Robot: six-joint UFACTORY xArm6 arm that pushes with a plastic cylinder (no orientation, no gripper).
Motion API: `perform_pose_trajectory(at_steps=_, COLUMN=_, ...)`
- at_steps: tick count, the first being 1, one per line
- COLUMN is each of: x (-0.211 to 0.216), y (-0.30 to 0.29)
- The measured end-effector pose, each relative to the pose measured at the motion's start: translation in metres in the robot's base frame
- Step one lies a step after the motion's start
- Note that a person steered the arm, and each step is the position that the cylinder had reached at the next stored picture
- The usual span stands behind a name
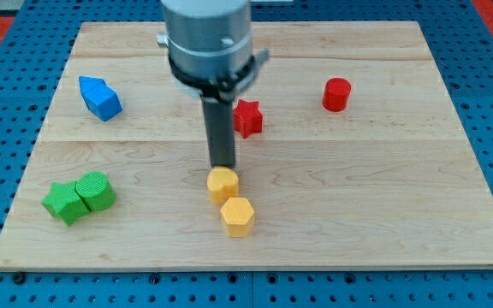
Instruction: Move the red star to the top left of the board
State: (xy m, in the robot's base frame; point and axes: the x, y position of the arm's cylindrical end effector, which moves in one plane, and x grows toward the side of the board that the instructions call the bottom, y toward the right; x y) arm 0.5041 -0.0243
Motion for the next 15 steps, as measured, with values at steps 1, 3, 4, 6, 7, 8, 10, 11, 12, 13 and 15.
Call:
perform_pose_trajectory(at_steps=1, x=0.016, y=0.019)
perform_pose_trajectory(at_steps=3, x=-0.097, y=0.029)
perform_pose_trajectory(at_steps=4, x=-0.164, y=0.013)
perform_pose_trajectory(at_steps=6, x=-0.234, y=-0.054)
perform_pose_trajectory(at_steps=7, x=-0.22, y=-0.093)
perform_pose_trajectory(at_steps=8, x=-0.178, y=-0.071)
perform_pose_trajectory(at_steps=10, x=-0.234, y=-0.159)
perform_pose_trajectory(at_steps=11, x=-0.254, y=-0.197)
perform_pose_trajectory(at_steps=12, x=-0.248, y=-0.17)
perform_pose_trajectory(at_steps=13, x=-0.245, y=-0.058)
perform_pose_trajectory(at_steps=15, x=-0.217, y=0.207)
